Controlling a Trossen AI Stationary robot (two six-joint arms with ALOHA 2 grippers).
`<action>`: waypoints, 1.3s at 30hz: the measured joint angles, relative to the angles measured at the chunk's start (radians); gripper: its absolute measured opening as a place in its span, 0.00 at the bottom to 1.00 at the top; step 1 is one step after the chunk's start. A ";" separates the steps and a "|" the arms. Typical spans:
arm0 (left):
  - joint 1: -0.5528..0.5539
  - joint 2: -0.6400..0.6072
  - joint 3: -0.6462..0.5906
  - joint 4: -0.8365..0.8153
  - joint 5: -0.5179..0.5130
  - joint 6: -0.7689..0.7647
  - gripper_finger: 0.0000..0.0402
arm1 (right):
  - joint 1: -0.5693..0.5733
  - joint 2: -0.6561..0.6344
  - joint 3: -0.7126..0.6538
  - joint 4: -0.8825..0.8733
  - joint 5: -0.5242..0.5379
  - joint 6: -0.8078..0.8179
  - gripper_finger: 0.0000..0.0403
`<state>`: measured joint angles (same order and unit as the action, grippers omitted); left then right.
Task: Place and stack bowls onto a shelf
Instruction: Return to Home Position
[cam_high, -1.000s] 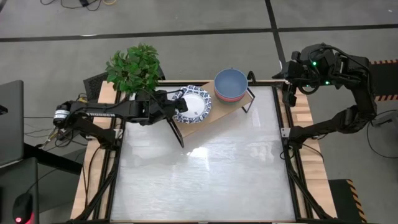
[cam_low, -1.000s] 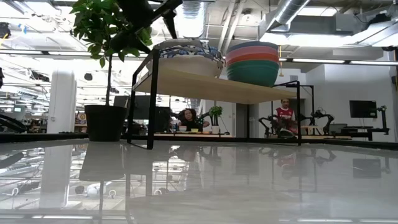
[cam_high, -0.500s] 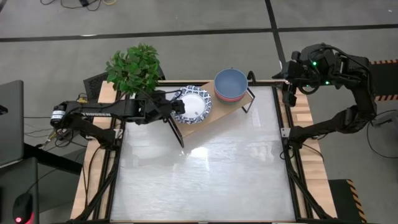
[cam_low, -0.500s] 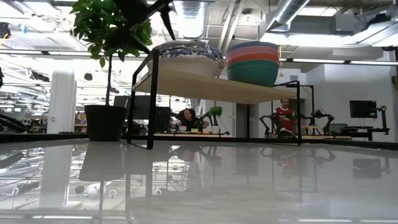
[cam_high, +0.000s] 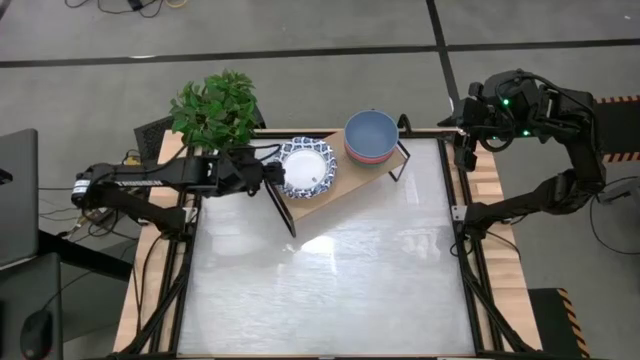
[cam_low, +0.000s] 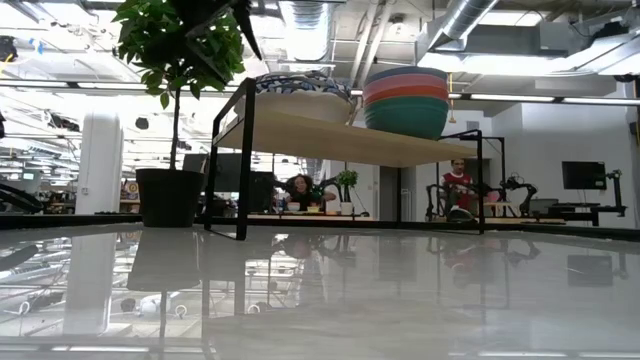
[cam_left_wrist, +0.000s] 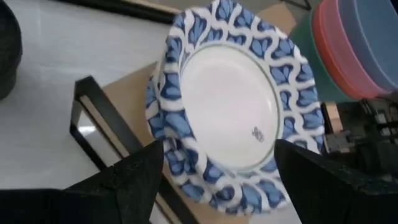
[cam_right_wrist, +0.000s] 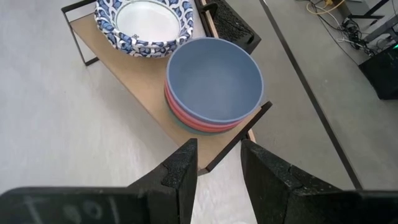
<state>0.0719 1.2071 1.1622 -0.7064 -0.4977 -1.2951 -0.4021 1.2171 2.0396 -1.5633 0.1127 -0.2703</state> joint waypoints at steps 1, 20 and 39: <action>0.000 -0.006 0.000 -0.004 0.017 0.002 0.73 | 0.000 0.000 0.000 0.000 0.000 0.000 0.37; -0.055 -0.190 0.000 0.087 0.159 0.343 0.73 | 0.001 0.006 -0.003 0.064 -0.103 -0.015 0.37; -0.417 -0.476 -0.419 0.790 -0.041 0.945 0.73 | -0.105 -0.639 -0.848 0.866 -0.480 0.338 0.37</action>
<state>-0.3451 0.7309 0.7431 0.0835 -0.5385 -0.3504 -0.5069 0.5785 1.1919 -0.6976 -0.3672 0.0677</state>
